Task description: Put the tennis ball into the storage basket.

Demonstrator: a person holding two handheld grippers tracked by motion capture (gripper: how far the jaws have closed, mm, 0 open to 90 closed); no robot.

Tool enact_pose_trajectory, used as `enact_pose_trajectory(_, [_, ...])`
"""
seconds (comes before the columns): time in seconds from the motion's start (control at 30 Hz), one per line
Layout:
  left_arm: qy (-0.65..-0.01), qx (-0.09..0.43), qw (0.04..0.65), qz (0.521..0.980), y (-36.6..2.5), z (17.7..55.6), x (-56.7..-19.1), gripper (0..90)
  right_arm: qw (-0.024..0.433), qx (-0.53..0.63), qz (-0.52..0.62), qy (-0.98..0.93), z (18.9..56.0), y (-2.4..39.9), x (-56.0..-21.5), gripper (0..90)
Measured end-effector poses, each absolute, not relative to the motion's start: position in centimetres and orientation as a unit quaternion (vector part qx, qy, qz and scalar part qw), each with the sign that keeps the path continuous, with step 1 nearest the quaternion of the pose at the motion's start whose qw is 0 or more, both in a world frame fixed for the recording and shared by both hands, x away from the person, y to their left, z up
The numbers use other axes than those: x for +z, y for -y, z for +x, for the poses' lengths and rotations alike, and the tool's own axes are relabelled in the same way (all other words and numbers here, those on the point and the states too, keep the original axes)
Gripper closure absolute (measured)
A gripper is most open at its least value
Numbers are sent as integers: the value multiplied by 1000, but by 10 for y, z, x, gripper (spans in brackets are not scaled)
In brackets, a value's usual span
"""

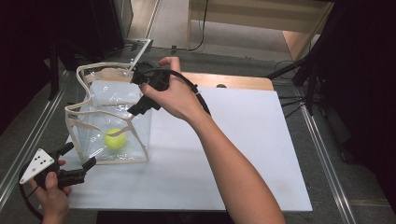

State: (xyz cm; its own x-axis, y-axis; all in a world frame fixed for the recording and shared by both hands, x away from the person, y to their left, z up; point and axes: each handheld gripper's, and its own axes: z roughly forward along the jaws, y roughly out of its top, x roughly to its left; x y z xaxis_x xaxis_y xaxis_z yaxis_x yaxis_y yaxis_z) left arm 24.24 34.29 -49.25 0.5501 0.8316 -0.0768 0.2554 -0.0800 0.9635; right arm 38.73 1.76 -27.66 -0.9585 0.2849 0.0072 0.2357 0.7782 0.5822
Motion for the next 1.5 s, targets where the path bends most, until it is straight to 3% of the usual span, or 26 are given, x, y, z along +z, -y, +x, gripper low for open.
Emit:
enact_pose_trajectory(0.13, [-396,261,550,687,-343,242,-492,0,39,314,148,-937,385,-4,-279,0])
enact_pose_trajectory(0.6, [-396,263,548,688,-342,242,-493,0,76,331,191,-921,370,44,-298,0])
enact_pose_trajectory(1.5, [-397,262,548,689,-341,242,-493,0,103,368,253,-889,338,110,-341,0])
